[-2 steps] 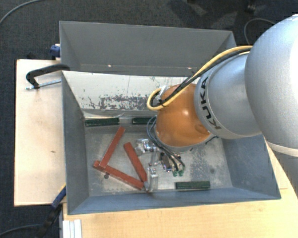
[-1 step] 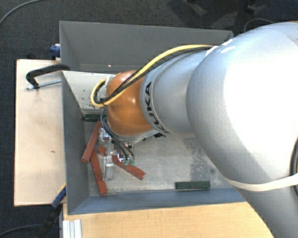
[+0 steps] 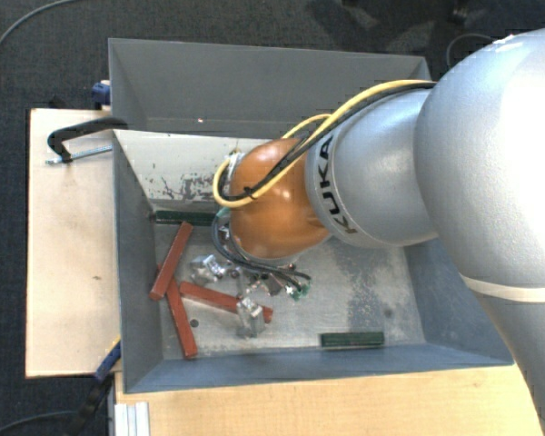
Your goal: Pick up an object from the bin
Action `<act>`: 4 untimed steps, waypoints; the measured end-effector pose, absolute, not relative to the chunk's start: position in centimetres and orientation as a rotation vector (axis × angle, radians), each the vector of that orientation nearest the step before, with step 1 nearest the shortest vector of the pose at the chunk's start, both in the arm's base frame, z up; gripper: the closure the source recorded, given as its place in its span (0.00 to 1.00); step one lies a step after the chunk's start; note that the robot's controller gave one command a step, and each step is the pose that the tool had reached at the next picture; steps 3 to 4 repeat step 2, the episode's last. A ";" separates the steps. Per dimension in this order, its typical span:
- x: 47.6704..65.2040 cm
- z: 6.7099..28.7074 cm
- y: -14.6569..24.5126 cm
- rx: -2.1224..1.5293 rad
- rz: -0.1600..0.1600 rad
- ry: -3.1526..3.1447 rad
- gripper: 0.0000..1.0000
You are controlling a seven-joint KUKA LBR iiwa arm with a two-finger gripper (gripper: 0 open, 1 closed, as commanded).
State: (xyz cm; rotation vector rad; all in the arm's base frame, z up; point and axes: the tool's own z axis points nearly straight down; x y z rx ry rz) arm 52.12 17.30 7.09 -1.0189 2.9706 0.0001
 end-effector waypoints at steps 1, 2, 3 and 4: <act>52.1 7.1 17.4 -1.017 0.002 2.971 1.00; 53.0 24.0 17.5 -1.151 0.000 2.906 1.00; 53.0 24.0 17.5 -1.151 0.000 2.906 1.00; 53.0 24.0 17.5 -1.151 0.000 2.906 1.00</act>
Offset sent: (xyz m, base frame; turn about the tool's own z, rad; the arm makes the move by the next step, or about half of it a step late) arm 0.0000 0.0000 0.0000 0.0000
